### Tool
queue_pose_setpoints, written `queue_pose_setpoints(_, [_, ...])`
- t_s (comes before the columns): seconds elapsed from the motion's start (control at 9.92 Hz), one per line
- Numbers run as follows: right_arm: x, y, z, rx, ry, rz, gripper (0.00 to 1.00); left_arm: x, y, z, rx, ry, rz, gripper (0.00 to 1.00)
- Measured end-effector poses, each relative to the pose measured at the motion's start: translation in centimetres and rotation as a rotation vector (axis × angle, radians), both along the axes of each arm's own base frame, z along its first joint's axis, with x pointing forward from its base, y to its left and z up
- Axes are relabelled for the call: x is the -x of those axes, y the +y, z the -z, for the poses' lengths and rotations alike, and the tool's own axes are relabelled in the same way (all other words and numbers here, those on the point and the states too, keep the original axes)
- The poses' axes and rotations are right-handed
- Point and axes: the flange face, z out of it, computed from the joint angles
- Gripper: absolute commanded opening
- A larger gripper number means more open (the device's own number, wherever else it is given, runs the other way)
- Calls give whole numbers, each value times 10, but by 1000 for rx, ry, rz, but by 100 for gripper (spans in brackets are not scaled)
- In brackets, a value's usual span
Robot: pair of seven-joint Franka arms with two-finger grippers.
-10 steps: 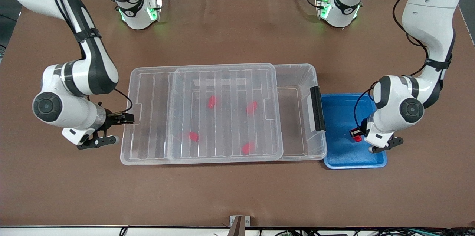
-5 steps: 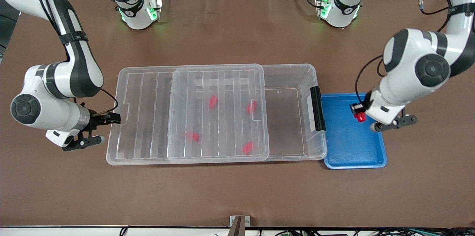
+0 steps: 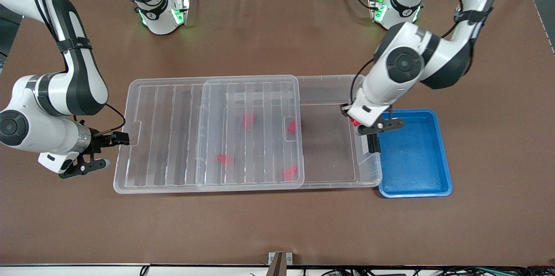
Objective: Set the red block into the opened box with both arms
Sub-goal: 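Carry the red block over the uncovered box end with the left gripper, then lower the red block into the box and open the left gripper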
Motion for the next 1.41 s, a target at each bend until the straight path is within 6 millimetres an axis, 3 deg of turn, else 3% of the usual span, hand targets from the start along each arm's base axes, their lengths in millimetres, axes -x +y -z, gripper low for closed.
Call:
queue_pose_setpoints(0.2, [-6,-2,-25,15,-13,96,100,13,-32,45,0,24,64,4])
queue_pose_setpoints(0.5, [-4,-2,-125,46,-104,373,100,15,-40,113,-43,12,118,3])
queue_pose_setpoints(0.71, [24,-2,-198,58,-158,461,100,20,-41,148,-34,25,125,3])
queue_pose_setpoints(0.81, [40,-7,-228,57,-171,484,100,22,-42,160,-36,22,127,4])
queue_pose_setpoints(0.91, [57,-14,-252,43,-168,509,100,23,-42,169,-37,12,119,10])
queue_pose_setpoints(1.01, [74,-25,-272,28,-160,537,100,22,-43,170,-37,5,105,19])
queue_pose_setpoints(1.11, [90,-36,-288,21,-148,557,100,21,-42,168,-37,-1,97,38])
queue_pose_setpoints(1.21, [101,-49,-298,7,-138,554,100,19,-40,168,-36,-3,92,72])
queue_pose_setpoints(1.31, [110,-70,-304,-14,-131,535,100,16,-36,169,-37,-4,86,100])
queue_pose_setpoints(1.41, [116,-91,-304,-26,-119,513,100,14,-34,168,-37,-6,82,100])
